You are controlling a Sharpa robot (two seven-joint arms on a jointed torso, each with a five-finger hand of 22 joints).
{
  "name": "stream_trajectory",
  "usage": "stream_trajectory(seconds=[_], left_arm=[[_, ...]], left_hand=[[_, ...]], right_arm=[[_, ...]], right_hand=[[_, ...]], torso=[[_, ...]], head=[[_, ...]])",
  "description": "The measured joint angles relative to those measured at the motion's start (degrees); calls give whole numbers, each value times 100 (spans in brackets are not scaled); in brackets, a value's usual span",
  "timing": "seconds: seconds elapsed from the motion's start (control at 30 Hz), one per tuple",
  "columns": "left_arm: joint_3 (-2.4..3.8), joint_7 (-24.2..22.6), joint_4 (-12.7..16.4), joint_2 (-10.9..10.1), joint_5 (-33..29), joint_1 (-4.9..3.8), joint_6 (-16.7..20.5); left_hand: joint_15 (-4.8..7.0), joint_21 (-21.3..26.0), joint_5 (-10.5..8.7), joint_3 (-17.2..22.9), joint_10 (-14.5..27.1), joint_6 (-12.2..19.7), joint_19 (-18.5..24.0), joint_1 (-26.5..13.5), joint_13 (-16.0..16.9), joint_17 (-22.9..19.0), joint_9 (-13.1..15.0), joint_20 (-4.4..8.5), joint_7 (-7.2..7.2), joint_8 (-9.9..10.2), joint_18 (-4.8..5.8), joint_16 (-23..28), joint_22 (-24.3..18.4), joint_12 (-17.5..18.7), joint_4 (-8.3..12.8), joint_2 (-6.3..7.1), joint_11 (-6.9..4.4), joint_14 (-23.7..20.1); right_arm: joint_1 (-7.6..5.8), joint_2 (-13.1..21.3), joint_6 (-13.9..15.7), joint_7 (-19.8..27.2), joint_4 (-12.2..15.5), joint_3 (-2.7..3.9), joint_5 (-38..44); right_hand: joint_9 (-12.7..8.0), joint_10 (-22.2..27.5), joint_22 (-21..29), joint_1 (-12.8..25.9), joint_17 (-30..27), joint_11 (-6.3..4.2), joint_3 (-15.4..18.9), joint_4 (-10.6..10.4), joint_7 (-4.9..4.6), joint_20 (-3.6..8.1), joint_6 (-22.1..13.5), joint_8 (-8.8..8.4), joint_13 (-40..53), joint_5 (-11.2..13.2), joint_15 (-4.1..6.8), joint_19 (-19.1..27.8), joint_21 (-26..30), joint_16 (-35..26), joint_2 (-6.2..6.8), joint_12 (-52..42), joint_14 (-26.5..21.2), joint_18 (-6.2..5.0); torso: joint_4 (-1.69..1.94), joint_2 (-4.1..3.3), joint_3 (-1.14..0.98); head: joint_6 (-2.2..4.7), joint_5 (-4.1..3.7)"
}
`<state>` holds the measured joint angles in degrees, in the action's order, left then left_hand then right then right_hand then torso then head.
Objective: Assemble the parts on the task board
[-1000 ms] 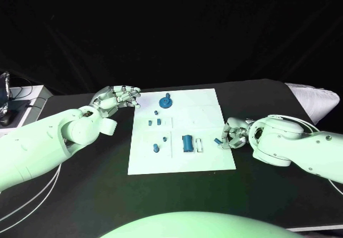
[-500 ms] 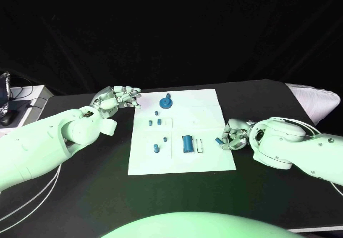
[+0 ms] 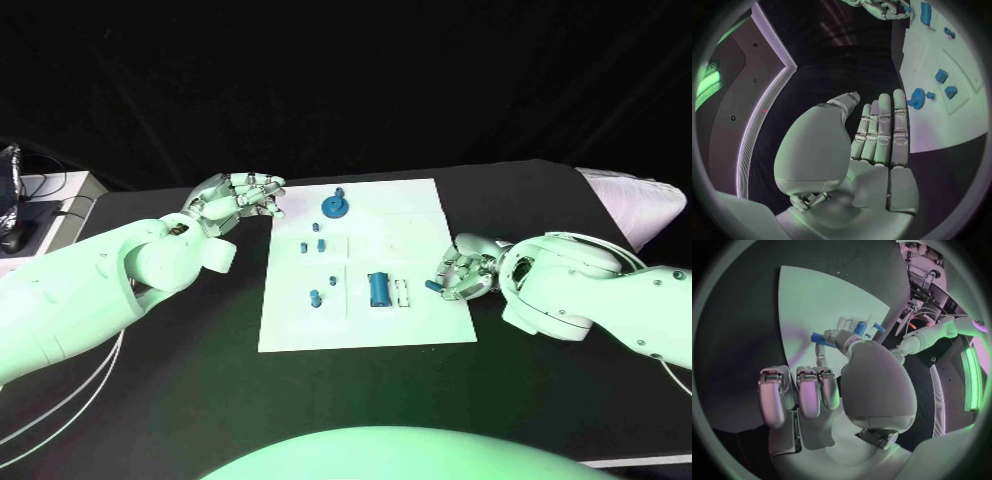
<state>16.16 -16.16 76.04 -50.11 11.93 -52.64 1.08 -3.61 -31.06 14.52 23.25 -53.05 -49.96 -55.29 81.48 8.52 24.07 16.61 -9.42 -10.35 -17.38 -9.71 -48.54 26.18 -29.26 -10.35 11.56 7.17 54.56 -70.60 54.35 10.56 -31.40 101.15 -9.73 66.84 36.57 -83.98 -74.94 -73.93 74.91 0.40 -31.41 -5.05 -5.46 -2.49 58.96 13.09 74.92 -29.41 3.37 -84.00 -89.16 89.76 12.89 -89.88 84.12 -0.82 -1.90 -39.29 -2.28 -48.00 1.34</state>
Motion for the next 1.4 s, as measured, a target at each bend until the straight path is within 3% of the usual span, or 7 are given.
stream_trajectory(seconds=[0.2,0.47,0.77,0.93,1.03,1.4], left_arm=[[0,5,5,1,0,0,-14],[0,12,16,-4,1,0,-28],[0,26,28,-22,3,0,-44],[0,34,34,-23,4,0,-57],[0,40,35,-25,4,0,-66],[0,78,37,-33,8,0,-109]], left_hand=[[0,0,0,0,0,0,0,0,0,0,0,0,0,0,0,0,0,0,0,0,0,0],[0,-1,0,0,0,0,0,0,0,-1,1,0,0,0,0,0,0,0,0,0,0,0],[0,-1,0,0,0,0,0,0,0,-1,1,0,0,0,0,0,1,0,0,0,0,0],[0,-1,0,0,0,0,-20,25,-6,8,1,20,0,0,0,0,-13,0,0,-25,0,0],[0,-1,0,0,0,0,-20,25,-6,8,1,20,0,0,0,0,-12,0,0,-25,0,0],[0,23,0,-16,0,0,-41,25,-5,8,1,-1,0,0,0,22,-18,0,-16,-25,0,0]], right_arm=[[-4,-248,94,-7,-69,-12,-374],[70,-514,149,-19,-334,-37,-596],[98,-634,116,-36,-418,-51,-681],[97,-647,75,-46,-428,-51,-682],[96,-659,60,-48,-419,-50,-678],[102,-657,55,-53,-363,-55,-670]], right_hand=[[4,0,0,94,0,0,-1,1,6,0,5,43,0,0,0,0,0,0,-24,0,0,0],[87,0,1,295,0,0,36,-34,29,0,28,44,-1,172,0,0,0,0,-36,0,0,0],[158,-1,2,679,0,-2,131,-225,142,0,145,99,-1,550,1,0,29,0,-28,0,0,0],[159,-1,2,863,-1,-44,232,-329,131,0,179,135,-2,455,23,0,51,0,-15,0,-21,0],[155,-2,2,996,-1,-44,306,-412,160,0,210,155,-2,551,23,0,51,0,-15,0,-21,0],[149,-1,3,1007,-1,-44,343,-453,175,44,264,192,3,580,44,0,51,0,-14,0,0,1]], torso=[[1,0,0],[6,-7,0],[8,-12,-4],[1,-7,-7],[-1,-6,-10],[1,-7,-9]], head=[[-1,-21],[-6,-13],[-34,15],[-46,23],[-53,23],[-71,33]])
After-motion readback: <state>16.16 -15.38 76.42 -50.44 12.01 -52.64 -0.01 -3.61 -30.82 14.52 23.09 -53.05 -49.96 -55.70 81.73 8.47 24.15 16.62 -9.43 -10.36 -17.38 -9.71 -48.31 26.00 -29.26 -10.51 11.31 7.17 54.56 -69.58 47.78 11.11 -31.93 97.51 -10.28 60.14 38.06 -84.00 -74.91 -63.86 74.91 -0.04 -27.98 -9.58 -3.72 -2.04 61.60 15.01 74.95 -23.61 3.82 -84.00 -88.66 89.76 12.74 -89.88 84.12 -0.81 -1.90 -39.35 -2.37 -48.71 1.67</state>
